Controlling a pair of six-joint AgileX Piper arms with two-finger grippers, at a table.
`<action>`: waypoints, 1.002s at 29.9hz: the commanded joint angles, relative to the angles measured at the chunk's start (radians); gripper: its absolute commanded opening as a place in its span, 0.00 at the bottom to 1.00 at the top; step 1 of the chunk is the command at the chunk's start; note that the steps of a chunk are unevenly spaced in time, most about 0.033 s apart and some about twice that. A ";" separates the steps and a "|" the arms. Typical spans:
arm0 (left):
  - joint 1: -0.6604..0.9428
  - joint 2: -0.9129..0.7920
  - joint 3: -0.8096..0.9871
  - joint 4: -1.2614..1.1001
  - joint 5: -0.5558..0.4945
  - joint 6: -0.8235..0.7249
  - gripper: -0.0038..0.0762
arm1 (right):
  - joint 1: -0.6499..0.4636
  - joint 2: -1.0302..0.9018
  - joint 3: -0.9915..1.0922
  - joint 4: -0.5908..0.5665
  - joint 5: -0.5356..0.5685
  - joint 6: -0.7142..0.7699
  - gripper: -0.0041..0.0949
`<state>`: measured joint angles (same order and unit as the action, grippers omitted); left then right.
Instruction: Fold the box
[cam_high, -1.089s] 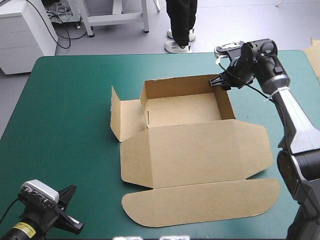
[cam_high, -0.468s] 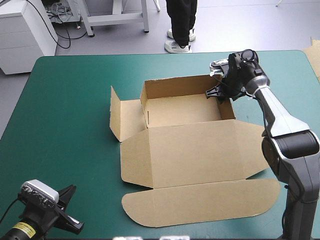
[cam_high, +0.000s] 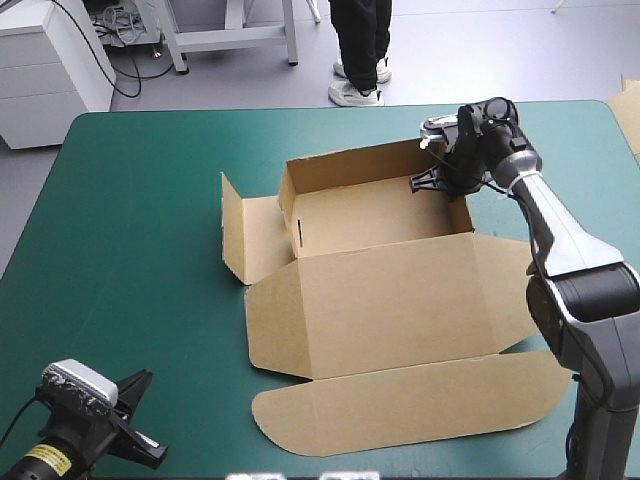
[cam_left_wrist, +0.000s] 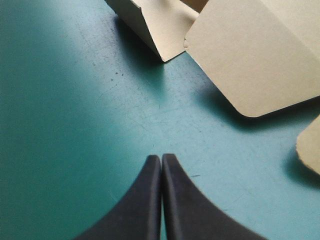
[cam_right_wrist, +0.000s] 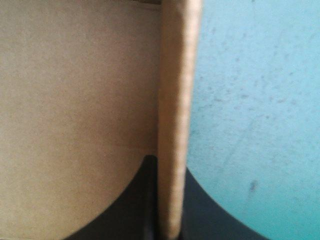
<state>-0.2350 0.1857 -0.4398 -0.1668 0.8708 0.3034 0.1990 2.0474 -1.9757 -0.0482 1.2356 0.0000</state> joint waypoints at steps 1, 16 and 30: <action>0.002 0.011 -0.025 -0.015 -0.066 -0.013 0.04 | 0.000 -0.158 -0.033 -0.040 0.017 -0.008 0.02; 0.002 0.011 -0.025 -0.018 -0.069 -0.013 0.12 | 0.000 -0.588 -0.033 -0.094 0.017 -0.012 0.02; 0.002 0.011 -0.025 -0.088 -0.165 -0.017 0.71 | 0.000 -0.645 -0.031 -0.089 0.017 -0.012 0.02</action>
<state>-0.2350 0.1857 -0.4398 -0.1966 0.8297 0.2990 0.1990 1.4388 -1.9775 -0.1392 1.2504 -0.0151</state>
